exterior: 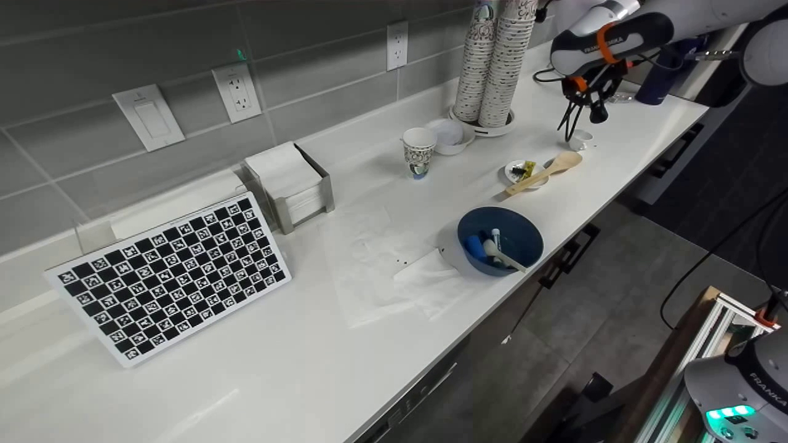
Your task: Put the black object inside the small white cup
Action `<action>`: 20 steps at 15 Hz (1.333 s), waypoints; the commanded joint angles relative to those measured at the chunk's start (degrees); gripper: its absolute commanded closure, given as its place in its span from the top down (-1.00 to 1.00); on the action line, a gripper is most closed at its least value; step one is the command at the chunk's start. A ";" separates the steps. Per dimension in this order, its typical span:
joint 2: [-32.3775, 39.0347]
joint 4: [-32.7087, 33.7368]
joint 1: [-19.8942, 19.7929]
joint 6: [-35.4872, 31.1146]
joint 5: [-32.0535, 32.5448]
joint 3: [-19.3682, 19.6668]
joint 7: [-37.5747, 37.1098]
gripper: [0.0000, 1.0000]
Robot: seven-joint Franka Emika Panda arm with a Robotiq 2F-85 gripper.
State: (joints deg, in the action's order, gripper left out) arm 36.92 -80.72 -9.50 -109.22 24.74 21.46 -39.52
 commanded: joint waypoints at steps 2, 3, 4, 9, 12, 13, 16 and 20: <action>0.63 1.82 0.03 1.72 0.19 -0.38 1.14 -0.22; 0.64 1.85 0.06 1.78 0.20 -0.38 1.00 -0.03; 0.59 1.84 0.04 1.72 0.18 -0.41 1.00 0.08; 0.62 2.06 0.01 1.75 0.18 -0.40 1.03 0.78; 0.42 2.53 -0.36 1.90 -0.39 -0.67 1.85 1.00; -0.09 2.68 -1.28 1.58 -1.69 -1.51 4.25 1.00; -2.01 1.30 -4.39 -3.38 -7.17 -4.09 13.06 1.00; -3.53 1.39 -9.37 -4.08 -15.36 -6.24 26.29 1.00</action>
State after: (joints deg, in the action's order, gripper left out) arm 35.38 -79.19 -14.42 -112.56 15.05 17.75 -22.29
